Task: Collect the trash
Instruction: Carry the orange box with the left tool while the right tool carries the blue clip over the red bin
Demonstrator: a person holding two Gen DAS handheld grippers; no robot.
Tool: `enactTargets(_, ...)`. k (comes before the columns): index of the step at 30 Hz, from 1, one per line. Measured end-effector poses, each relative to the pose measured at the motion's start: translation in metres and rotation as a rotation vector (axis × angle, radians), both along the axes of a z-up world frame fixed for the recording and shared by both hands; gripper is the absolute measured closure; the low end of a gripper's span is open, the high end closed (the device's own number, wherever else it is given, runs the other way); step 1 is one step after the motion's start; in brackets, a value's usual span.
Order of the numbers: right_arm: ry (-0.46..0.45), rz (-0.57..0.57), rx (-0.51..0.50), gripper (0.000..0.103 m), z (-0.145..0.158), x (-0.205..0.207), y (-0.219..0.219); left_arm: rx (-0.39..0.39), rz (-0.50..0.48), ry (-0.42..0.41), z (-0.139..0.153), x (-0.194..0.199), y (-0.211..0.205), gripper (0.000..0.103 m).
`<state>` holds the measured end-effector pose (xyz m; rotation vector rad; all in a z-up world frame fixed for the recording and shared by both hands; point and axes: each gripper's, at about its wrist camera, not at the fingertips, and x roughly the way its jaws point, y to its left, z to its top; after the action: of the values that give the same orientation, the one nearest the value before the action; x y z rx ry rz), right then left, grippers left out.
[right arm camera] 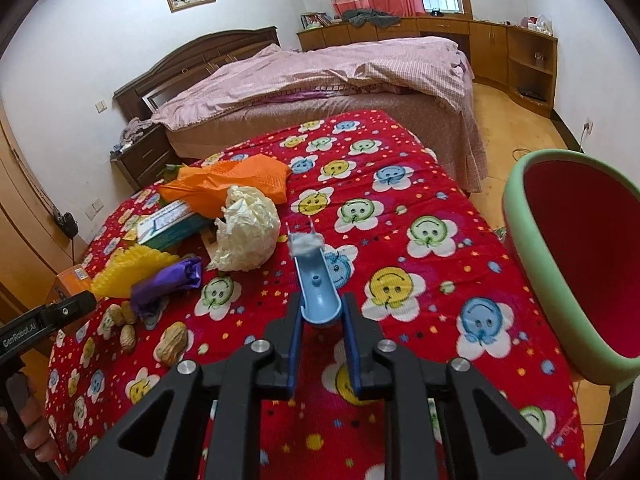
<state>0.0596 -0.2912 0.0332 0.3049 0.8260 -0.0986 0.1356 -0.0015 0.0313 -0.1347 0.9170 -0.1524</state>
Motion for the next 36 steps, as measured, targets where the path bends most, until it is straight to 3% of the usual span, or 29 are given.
enactTargets(8, -0.064, -0.007, 0.012, 0.082, 0.023, -0.032, -0.013, 0.001, -0.045, -0.036, 0.019, -0.017, -0.024, 0.038)
enactTargets(21, -0.146, -0.104, -0.006, 0.082, 0.053, -0.08, -0.066, -0.005, -0.246, -0.07, 0.046, -0.032, -0.104, 0.038)
enactTargets(36, -0.128, -0.303, -0.001, 0.082, 0.044, -0.115, -0.161, -0.02, -0.504, -0.09, 0.045, -0.032, -0.238, 0.038)
